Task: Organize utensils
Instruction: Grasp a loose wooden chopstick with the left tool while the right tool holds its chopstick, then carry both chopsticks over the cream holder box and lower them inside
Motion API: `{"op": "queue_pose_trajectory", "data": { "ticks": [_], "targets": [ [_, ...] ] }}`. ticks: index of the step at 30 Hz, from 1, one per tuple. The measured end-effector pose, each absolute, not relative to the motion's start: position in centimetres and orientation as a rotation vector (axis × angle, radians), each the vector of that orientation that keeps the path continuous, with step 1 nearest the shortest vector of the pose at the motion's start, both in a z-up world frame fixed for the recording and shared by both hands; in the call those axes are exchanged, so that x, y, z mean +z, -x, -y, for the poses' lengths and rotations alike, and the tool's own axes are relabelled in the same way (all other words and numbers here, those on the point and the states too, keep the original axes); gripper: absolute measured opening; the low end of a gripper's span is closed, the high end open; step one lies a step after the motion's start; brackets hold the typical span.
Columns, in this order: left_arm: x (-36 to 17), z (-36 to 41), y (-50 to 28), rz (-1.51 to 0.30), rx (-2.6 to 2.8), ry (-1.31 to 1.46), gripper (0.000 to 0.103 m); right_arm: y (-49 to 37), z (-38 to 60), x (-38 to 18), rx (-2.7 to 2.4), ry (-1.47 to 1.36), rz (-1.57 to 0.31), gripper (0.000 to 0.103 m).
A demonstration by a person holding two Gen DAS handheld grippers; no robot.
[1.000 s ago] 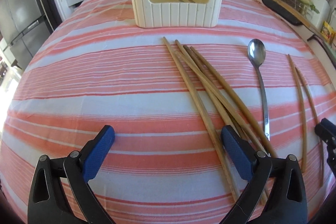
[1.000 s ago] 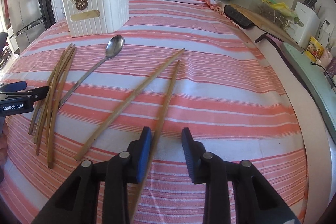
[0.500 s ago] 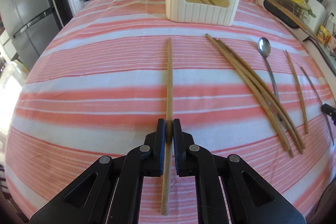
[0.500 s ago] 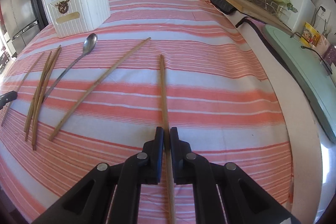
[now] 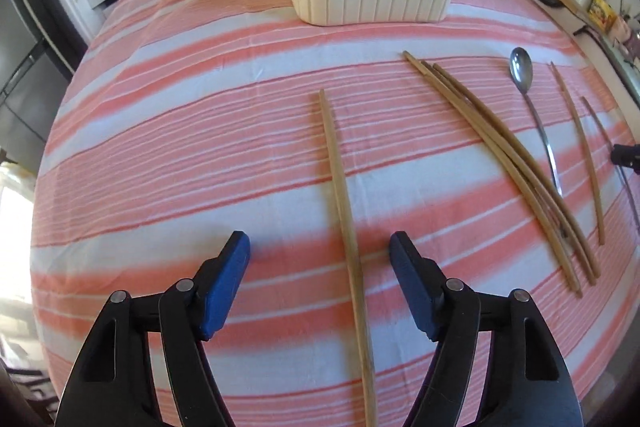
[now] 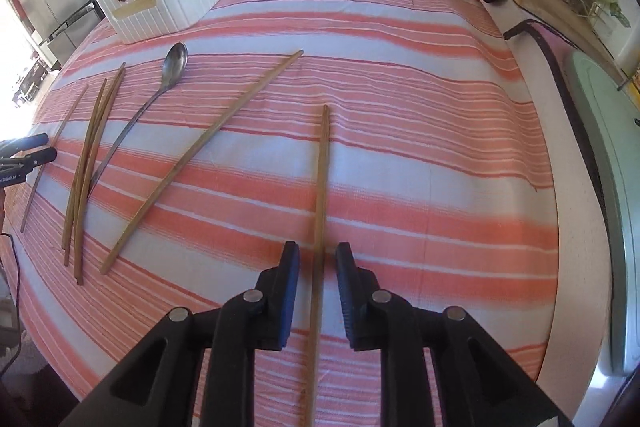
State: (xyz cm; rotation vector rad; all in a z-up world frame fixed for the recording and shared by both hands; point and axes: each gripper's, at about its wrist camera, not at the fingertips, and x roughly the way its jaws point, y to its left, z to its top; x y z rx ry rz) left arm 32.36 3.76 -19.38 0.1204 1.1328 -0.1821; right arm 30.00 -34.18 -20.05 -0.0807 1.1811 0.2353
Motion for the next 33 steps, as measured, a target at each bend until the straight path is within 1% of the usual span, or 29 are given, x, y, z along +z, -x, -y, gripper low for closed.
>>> {"op": "queue_pose_trajectory", "data": {
  "ticks": [2, 3, 4, 5, 6, 7, 10, 12, 18, 21, 27, 29, 33],
  "targets": [
    [-19.3, -3.3, -33.7, -1.151, -0.200, -0.129, 0.062, -31.4, 33.9, -20.1, 0.232, 0.085, -1.184, 0.020],
    [-19.2, -3.0, -34.4, -1.155, -0.203, -0.140, 0.054, -32.2, 33.6, -20.1, 0.232, 0.086, -1.184, 0.020],
    [-19.1, -2.5, -34.9, -1.157, -0.215, -0.144, 0.029, -33.0, 33.4, -20.1, 0.231, 0.088, -1.181, 0.020],
    [-19.0, -2.3, -35.4, -1.164, -0.239, -0.130, 0.015, -33.7, 33.2, -20.1, 0.227, 0.094, -1.176, 0.019],
    [-18.9, -2.1, -35.8, -1.174, -0.250, -0.113, 0.005, -34.4, 32.9, -20.1, 0.218, 0.101, -1.171, 0.015],
    [-18.8, -2.1, -36.1, -1.171, -0.247, -0.108, 0.005, -34.9, 32.7, -20.1, 0.205, 0.111, -1.167, 0.006],
    [-17.8, -2.4, -35.6, -1.115, -0.252, -0.089, 0.005, -35.6, 32.6, -19.4, 0.204, 0.078, -1.146, 0.006],
    [-15.9, -3.3, -34.4, -1.052, -0.269, -0.028, 0.005, -35.0, 32.7, -17.7, 0.219, 0.038, -1.088, 0.006],
    [-8.5, -6.3, -29.4, -0.839, -0.325, 0.082, 0.005, -29.8, 32.2, -9.0, 0.334, -0.038, -0.821, 0.006],
    [-6.0, -7.0, -28.0, -0.762, -0.346, 0.110, 0.005, -27.4, 31.4, -5.7, 0.372, -0.034, -0.722, 0.006],
    [-3.1, -8.1, -27.5, -0.656, -0.354, 0.173, 0.005, -26.1, 29.8, -1.7, 0.390, -0.026, -0.585, 0.006],
    [-1.5, -8.8, -27.9, -0.618, -0.362, 0.202, 0.005, -26.7, 29.1, -0.4, 0.387, -0.023, -0.539, 0.006],
    [3.4, -9.7, -29.7, -0.516, -0.367, 0.249, 0.004, -28.9, 27.6, 3.2, 0.385, -0.022, -0.438, 0.006]
  ]
}}
